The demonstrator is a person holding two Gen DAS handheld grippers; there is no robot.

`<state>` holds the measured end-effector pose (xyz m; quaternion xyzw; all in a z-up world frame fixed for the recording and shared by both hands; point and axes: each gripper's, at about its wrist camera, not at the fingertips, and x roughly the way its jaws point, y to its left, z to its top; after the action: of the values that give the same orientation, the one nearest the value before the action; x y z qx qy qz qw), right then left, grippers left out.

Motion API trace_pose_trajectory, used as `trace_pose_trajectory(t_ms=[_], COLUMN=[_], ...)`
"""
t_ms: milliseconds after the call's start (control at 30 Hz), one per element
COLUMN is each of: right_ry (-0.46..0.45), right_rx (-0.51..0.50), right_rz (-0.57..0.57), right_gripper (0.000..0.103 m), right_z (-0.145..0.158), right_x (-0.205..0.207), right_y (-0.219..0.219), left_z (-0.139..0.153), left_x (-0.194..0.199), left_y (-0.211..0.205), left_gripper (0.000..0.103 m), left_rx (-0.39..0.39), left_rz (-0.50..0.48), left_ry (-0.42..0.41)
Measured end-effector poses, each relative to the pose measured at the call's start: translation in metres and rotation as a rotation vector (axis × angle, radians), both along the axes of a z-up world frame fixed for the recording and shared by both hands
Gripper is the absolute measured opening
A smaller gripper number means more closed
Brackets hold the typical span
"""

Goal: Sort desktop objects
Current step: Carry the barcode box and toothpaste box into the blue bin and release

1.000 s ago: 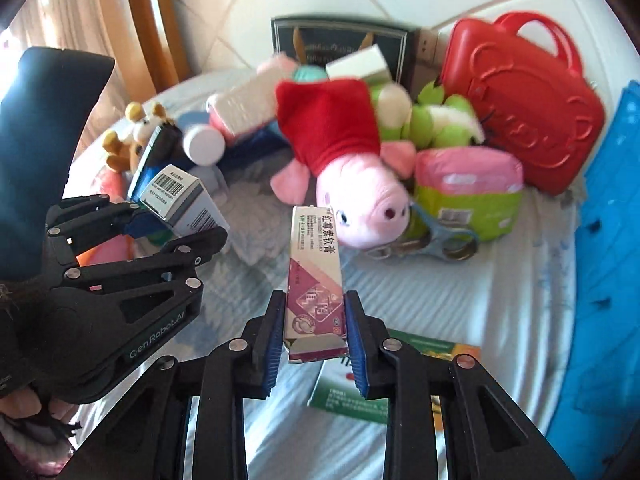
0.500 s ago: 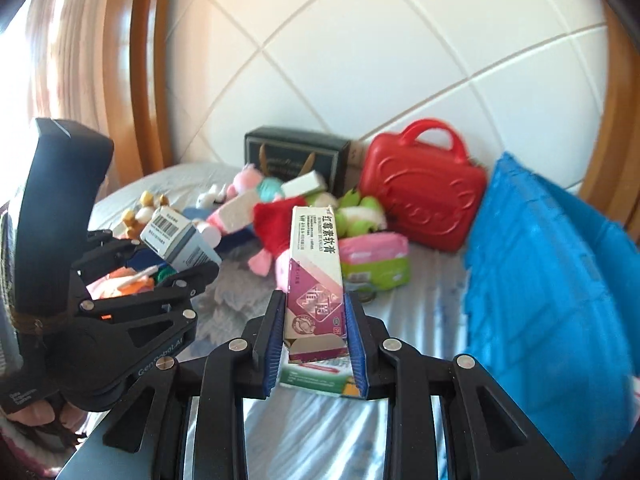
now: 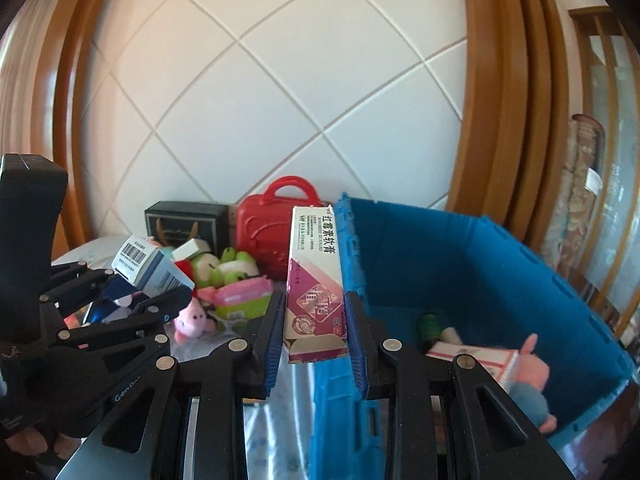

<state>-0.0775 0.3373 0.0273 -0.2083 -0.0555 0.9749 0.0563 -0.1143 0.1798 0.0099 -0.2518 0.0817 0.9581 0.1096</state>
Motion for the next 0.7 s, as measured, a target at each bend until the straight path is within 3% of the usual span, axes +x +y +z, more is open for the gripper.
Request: trace_pose_trajectory(t_ms=[400,700], right_ry=[0.039,0.004], right_rx=[0.002,-0.019], right_rz=[-0.176,-0.281], right_gripper=[0.029,0.029], right_z=[0.011,0.003], right_x=[0.03,0.031], right_y=[0.09,0.158], left_z=[0.029,0.024], left_x=[0.006,-0.01], left_y=[0.106,0.176], left_gripper=[0.031,0.031], left_rx=[0.018,-0.021], left_rz=[-0.118,-0.212], left_ry=[0.068,-0.02])
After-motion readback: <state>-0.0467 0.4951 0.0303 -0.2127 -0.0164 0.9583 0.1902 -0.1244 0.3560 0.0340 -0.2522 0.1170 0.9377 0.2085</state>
